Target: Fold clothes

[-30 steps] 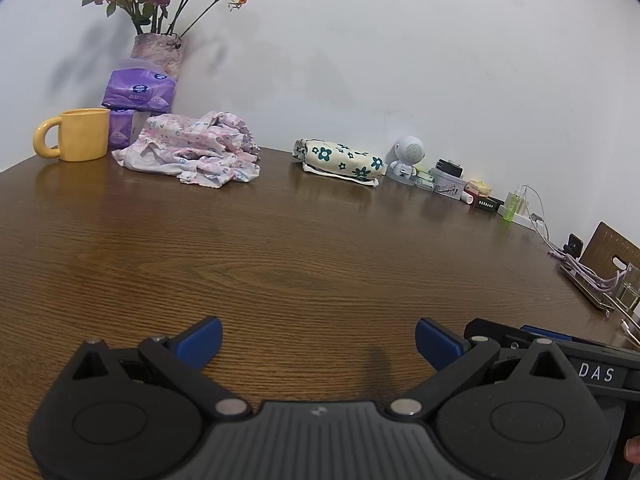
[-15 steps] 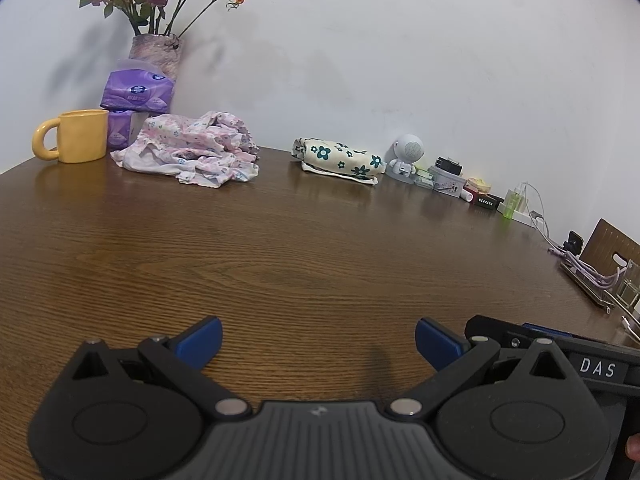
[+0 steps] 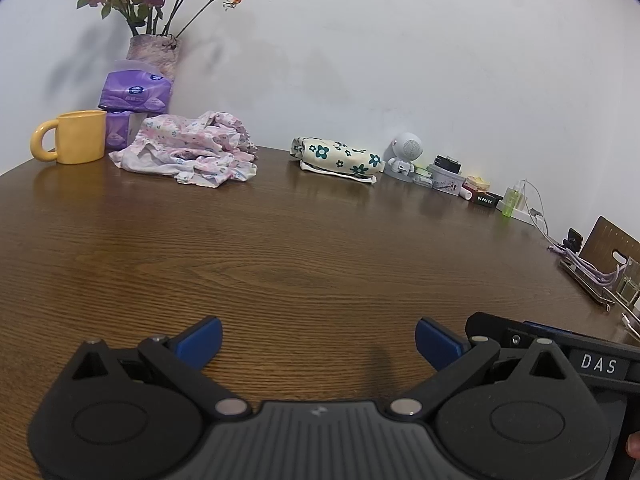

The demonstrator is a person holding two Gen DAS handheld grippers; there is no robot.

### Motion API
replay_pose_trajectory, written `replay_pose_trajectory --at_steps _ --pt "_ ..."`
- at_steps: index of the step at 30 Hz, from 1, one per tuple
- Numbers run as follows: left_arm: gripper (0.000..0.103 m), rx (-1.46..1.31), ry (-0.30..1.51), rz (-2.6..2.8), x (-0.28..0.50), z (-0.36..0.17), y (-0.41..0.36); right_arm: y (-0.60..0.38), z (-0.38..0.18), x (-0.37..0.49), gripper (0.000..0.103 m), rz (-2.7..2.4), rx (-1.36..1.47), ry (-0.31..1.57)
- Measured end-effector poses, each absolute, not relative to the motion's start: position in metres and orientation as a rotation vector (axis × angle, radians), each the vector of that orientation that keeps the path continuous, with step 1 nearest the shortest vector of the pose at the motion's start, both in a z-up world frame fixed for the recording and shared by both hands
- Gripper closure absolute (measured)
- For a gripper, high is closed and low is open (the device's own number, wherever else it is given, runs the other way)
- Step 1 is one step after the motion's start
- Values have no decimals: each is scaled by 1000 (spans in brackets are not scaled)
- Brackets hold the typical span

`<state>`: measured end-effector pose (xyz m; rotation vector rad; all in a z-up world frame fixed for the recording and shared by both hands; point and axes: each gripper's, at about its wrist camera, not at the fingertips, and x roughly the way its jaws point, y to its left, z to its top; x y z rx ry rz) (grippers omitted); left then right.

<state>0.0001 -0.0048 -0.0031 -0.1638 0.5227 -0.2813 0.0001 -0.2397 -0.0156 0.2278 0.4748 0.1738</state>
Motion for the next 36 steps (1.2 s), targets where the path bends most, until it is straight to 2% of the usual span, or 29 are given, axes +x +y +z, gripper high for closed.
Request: replay_pose_trajectory --at_steps 36 --pt "0 -157 525 -295 1 -3 -5 -239 -16 1 0 169 228 486"
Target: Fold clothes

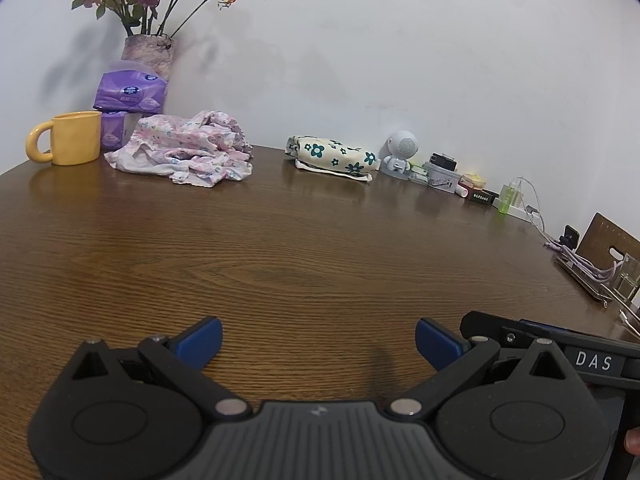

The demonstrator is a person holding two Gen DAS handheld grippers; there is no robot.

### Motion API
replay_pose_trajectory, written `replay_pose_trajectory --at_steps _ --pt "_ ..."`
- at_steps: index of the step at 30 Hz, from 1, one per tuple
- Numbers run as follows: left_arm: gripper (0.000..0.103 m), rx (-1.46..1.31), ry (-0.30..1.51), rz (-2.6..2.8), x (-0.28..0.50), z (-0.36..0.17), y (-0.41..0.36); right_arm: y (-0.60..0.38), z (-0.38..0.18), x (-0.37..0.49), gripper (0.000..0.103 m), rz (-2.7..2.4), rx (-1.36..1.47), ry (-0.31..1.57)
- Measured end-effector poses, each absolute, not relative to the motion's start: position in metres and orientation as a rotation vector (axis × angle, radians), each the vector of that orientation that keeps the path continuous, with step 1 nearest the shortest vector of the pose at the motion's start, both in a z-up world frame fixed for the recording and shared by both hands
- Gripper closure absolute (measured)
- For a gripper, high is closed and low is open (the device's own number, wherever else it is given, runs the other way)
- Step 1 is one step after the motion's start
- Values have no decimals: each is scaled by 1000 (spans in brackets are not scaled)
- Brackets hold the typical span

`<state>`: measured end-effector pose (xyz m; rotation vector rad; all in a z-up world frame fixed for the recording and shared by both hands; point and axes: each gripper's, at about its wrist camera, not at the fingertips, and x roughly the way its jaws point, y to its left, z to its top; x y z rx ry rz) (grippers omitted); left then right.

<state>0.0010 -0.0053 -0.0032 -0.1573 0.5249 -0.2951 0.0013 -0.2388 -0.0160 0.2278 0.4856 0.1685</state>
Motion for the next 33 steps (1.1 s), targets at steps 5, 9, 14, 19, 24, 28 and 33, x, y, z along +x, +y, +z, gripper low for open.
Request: replay_pose_trajectory --at_steps 5,9,14,19,24,28,33 --pt "0 -156 525 -298 1 -3 -5 -239 -16 1 0 168 228 486" --pt "0 -156 525 -301 2 -4 -5 -238 -17 1 0 166 227 485" --pt "0 -156 525 -303 2 -4 -4 -238 -17 1 0 167 229 485" --pt "0 -156 525 -304 2 -4 -4 -238 -17 1 0 167 229 485" --pt "0 -155 526 -305 2 -4 -4 -239 -17 1 0 168 229 485" --pt "0 -154 526 -306 3 -4 -4 -239 -17 1 0 168 229 485" --pt "0 -154 526 -307 3 -4 -4 -239 -17 2 0 169 229 485"
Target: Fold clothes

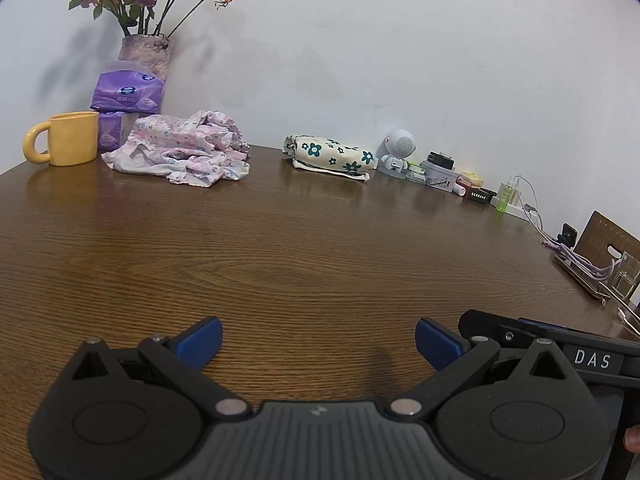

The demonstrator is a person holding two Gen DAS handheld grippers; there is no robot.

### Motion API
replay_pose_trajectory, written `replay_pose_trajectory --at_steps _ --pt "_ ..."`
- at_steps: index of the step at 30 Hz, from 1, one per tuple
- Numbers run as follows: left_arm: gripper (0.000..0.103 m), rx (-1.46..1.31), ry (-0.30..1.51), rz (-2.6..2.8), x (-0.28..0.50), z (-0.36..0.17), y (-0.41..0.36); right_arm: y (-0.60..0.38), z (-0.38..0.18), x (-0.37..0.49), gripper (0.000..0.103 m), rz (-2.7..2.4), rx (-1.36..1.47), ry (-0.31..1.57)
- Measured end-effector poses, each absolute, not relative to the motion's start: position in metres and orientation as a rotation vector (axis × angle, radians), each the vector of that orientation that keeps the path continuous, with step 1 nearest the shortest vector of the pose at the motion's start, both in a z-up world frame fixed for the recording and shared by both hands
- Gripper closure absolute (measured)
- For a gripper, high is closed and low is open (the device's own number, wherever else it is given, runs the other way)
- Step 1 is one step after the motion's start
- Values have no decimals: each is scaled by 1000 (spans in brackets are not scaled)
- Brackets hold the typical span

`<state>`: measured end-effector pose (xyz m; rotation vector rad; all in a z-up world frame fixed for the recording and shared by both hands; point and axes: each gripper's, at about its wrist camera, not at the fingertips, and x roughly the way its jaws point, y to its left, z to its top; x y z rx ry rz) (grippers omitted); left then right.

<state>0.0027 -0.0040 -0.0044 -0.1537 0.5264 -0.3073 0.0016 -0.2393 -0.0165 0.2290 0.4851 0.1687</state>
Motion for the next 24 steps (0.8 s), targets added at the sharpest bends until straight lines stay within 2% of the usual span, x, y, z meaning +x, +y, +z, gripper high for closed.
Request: replay_pose_trajectory --at_steps 24 --pt "0 -152 528 -326 4 -5 -4 -240 -17 1 0 166 230 485"
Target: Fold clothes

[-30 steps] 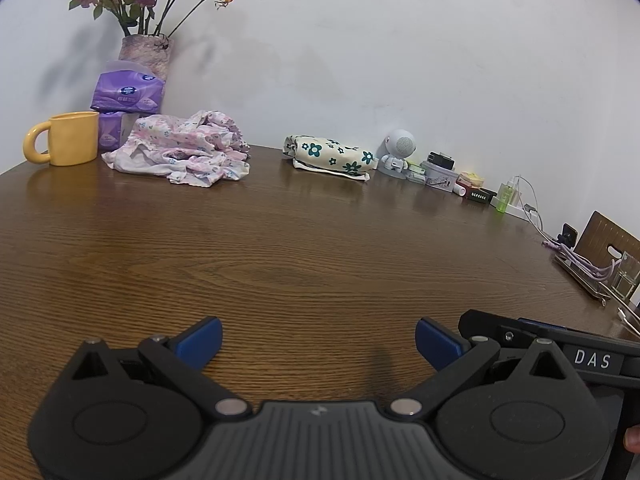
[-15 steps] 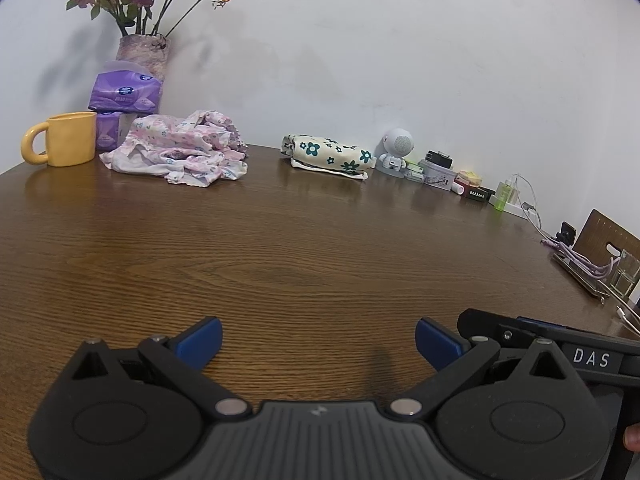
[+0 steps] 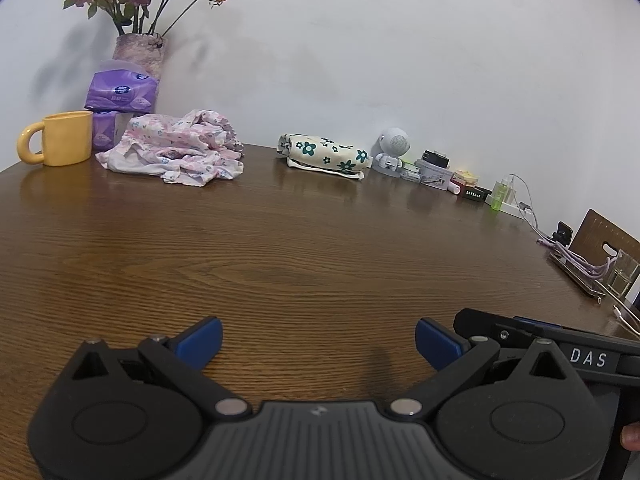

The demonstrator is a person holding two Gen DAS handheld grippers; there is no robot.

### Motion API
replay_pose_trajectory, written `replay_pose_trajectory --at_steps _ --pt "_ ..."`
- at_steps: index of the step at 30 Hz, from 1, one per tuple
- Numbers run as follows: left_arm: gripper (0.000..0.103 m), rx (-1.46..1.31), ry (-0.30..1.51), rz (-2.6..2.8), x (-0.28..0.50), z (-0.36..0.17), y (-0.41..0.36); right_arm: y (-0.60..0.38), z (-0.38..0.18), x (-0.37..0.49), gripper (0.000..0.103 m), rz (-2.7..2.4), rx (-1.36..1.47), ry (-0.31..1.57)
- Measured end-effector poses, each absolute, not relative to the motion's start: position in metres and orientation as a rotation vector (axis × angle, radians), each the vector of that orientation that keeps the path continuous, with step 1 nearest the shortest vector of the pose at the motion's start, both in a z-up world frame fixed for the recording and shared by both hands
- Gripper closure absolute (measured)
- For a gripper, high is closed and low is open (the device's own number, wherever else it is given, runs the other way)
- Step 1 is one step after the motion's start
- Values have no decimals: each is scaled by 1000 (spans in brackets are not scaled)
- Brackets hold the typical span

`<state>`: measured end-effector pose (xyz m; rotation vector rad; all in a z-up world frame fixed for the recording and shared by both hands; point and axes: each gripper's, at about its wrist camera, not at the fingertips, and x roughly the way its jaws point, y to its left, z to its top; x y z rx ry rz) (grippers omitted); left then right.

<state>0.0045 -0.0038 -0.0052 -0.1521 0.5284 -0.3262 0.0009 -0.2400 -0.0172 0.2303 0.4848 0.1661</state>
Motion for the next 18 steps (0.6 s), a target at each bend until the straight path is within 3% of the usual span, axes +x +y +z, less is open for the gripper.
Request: replay_pose_trajectory --at_steps 18 --pt "0 -152 529 -322 3 -5 -5 -239 -18 1 0 163 228 486"
